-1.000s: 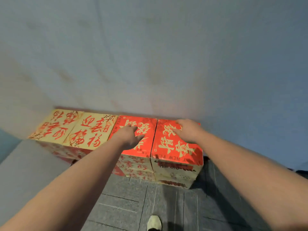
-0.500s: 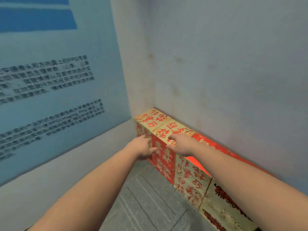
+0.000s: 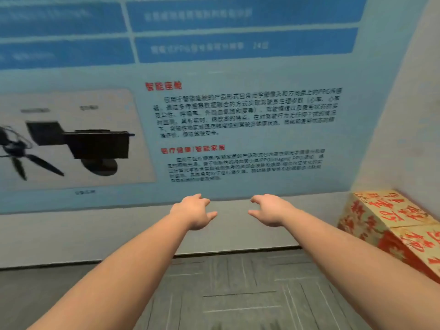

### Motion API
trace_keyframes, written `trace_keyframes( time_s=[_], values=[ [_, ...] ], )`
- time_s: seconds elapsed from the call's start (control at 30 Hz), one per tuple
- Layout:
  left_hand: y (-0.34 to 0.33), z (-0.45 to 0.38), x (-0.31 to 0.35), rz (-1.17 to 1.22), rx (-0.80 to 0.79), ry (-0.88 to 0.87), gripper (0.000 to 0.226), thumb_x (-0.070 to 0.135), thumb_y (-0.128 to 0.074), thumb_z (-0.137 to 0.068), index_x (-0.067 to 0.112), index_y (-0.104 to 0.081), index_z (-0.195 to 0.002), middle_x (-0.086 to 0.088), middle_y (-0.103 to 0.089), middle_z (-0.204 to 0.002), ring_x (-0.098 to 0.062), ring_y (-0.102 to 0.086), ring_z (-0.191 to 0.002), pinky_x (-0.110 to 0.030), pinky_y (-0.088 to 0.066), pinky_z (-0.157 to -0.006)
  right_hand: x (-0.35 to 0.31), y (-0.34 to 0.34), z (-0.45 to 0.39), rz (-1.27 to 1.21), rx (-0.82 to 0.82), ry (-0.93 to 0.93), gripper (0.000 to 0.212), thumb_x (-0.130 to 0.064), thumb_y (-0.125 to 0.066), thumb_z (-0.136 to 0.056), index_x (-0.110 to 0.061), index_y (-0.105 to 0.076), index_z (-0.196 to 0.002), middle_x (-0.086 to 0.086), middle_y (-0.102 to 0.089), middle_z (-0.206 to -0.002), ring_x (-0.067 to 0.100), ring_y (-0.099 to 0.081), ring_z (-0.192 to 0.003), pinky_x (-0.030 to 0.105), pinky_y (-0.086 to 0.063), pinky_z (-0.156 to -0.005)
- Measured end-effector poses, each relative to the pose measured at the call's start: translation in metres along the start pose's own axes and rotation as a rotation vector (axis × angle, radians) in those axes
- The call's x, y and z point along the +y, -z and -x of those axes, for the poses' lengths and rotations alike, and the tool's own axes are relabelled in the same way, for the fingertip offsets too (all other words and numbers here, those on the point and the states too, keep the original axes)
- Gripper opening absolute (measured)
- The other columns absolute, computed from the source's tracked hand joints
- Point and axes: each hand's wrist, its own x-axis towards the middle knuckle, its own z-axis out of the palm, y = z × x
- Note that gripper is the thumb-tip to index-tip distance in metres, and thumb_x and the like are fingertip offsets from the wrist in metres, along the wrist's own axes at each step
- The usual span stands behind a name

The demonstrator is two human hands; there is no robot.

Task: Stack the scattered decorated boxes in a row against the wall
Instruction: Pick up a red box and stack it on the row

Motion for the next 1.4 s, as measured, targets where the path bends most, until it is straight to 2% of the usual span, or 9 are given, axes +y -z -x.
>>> trace_keyframes(
  time_s=[0.13,0.3,0.47,0.6,0.8,1.1,1.23,1.4],
  values=[
    [0.002,0.031,-0.15,0.072,0.043,0.223,0.063,0.058,-0.037,-0.093,0.026,-0.031,-0.147,-0.003,-0.016,-0.158,-0.027,-0.022,-0.143,-0.045,-0.026,-0.113,-0.146,-0.021,-0.049,0.043,-0.043,0.197,0.053,-0.048,-0.045,-0.096,-0.021,-0.04,-0.142,0.008,-0.045,-0.144,0.028,-0.043,-0.132,0.041,-0.04,-0.105],
    [-0.013,0.074,-0.278,0.148,0.051,0.439,0.063,0.057,-0.038,-0.093,0.025,-0.032,-0.146,-0.005,-0.023,-0.156,-0.027,-0.027,-0.141,-0.044,-0.028,-0.113,-0.282,-0.045,-0.089,0.125,-0.102,0.404,0.053,-0.047,-0.045,-0.096,-0.022,-0.039,-0.143,0.008,-0.042,-0.146,0.028,-0.041,-0.134,0.041,-0.038,-0.106],
    [-0.048,0.11,-0.381,0.225,0.009,0.639,0.061,0.057,-0.039,-0.093,0.022,-0.037,-0.144,-0.007,-0.03,-0.152,-0.028,-0.031,-0.138,-0.044,-0.03,-0.111,-0.406,-0.095,-0.13,0.188,-0.198,0.618,0.054,-0.047,-0.045,-0.097,-0.02,-0.04,-0.143,0.008,-0.043,-0.146,0.028,-0.041,-0.134,0.04,-0.037,-0.107],
    [-0.069,0.128,-0.453,0.308,0.002,0.808,0.062,0.055,-0.038,-0.095,0.023,-0.031,-0.147,-0.004,-0.021,-0.156,-0.026,-0.025,-0.142,-0.043,-0.027,-0.113,-0.498,-0.137,-0.17,0.21,-0.282,0.737,0.053,-0.046,-0.044,-0.097,-0.02,-0.038,-0.144,0.007,-0.043,-0.147,0.028,-0.04,-0.134,0.042,-0.037,-0.108],
    [-0.091,0.165,-0.553,0.379,-0.031,1.058,0.063,0.057,-0.036,-0.095,0.023,-0.029,-0.148,-0.001,-0.021,-0.157,-0.026,-0.024,-0.142,-0.046,-0.029,-0.112,-0.629,-0.186,-0.209,0.276,-0.392,0.903,0.052,-0.046,-0.045,-0.098,-0.019,-0.04,-0.142,0.01,-0.046,-0.143,0.029,-0.043,-0.132,0.041,-0.04,-0.104],
    [-0.127,0.264,-0.678,0.49,-0.004,1.317,0.064,0.054,-0.038,-0.095,0.019,-0.03,-0.148,-0.005,-0.022,-0.156,-0.027,-0.026,-0.141,-0.041,-0.026,-0.114,-0.822,-0.251,-0.186,0.384,-0.467,1.123,0.054,-0.049,-0.045,-0.096,-0.02,-0.041,-0.141,0.012,-0.045,-0.144,0.031,-0.043,-0.132,0.042,-0.04,-0.106],
    [-0.152,0.321,-0.742,0.523,0.005,1.369,0.063,0.05,-0.039,-0.097,0.016,-0.029,-0.149,-0.01,-0.02,-0.157,-0.028,-0.024,-0.142,-0.037,-0.023,-0.115,-0.91,-0.288,-0.149,0.42,-0.469,1.19,0.054,-0.047,-0.045,-0.097,-0.019,-0.039,-0.143,0.011,-0.043,-0.144,0.031,-0.043,-0.131,0.041,-0.04,-0.105],
    [-0.174,0.402,-0.839,0.551,0.034,1.39,0.062,0.05,-0.04,-0.097,0.017,-0.029,-0.148,-0.009,-0.02,-0.156,-0.028,-0.025,-0.142,-0.037,-0.023,-0.114,-1.024,-0.332,-0.1,0.424,-0.467,1.181,0.055,-0.049,-0.044,-0.097,-0.019,-0.039,-0.143,0.013,-0.042,-0.144,0.033,-0.042,-0.131,0.043,-0.04,-0.105]
  ],
)
